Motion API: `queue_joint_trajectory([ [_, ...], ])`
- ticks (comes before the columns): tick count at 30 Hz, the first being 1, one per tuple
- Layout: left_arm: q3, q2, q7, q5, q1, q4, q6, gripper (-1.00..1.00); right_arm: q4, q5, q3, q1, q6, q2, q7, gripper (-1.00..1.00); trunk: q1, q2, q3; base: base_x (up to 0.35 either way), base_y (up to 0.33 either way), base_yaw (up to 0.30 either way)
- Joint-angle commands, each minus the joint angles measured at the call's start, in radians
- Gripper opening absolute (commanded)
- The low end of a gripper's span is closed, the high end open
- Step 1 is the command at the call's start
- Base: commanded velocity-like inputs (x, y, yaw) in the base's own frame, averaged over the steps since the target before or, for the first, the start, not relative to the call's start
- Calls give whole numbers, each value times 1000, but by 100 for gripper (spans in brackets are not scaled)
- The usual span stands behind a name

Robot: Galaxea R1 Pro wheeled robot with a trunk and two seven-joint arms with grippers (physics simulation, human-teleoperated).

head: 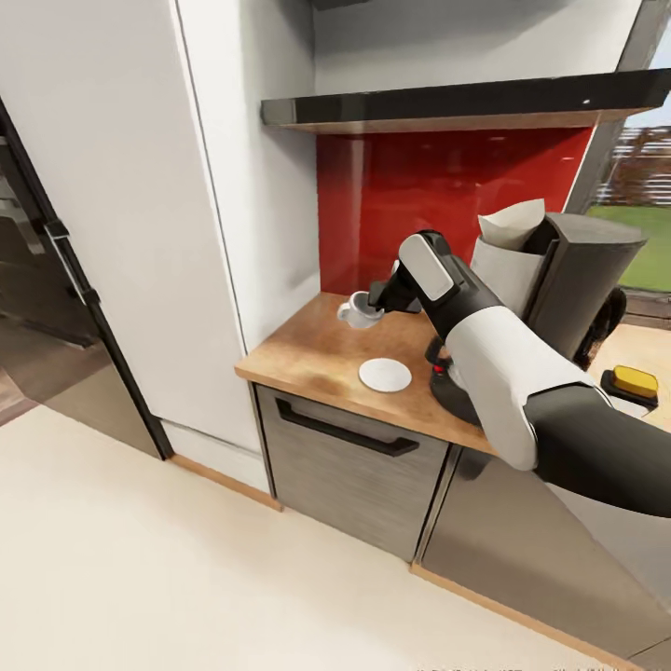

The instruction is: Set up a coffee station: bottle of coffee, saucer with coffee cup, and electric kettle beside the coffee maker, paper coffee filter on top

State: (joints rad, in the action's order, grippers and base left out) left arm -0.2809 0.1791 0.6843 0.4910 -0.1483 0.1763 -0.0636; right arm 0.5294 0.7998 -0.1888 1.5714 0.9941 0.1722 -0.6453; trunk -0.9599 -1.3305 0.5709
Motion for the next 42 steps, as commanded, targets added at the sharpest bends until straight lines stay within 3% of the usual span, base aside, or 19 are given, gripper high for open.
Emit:
queue_joint_trajectory([
  [1, 3, 0, 3, 5, -1, -1, -4, 100, 0, 12, -4, 1, 0, 0, -9, -100, 0, -1, 1, 0, 61, -116],
  [14, 3, 0, 2, 5, -1, -1, -5, 100, -1, 12, -5, 1, 0, 0, -9, -100, 0, -1, 1, 0, 203, -68],
  [21, 3, 2, 2, 5, -1, -1, -5, 100, -2, 12, -5, 1, 0, 0, -8, -100, 0, -1, 1, 0, 25, -161],
  [42, 6, 1, 5, 3, -1, 1, -10, 100, 1, 9, -6, 1, -1, -1, -10, -100, 0, -1, 1, 0, 1, -6],
])
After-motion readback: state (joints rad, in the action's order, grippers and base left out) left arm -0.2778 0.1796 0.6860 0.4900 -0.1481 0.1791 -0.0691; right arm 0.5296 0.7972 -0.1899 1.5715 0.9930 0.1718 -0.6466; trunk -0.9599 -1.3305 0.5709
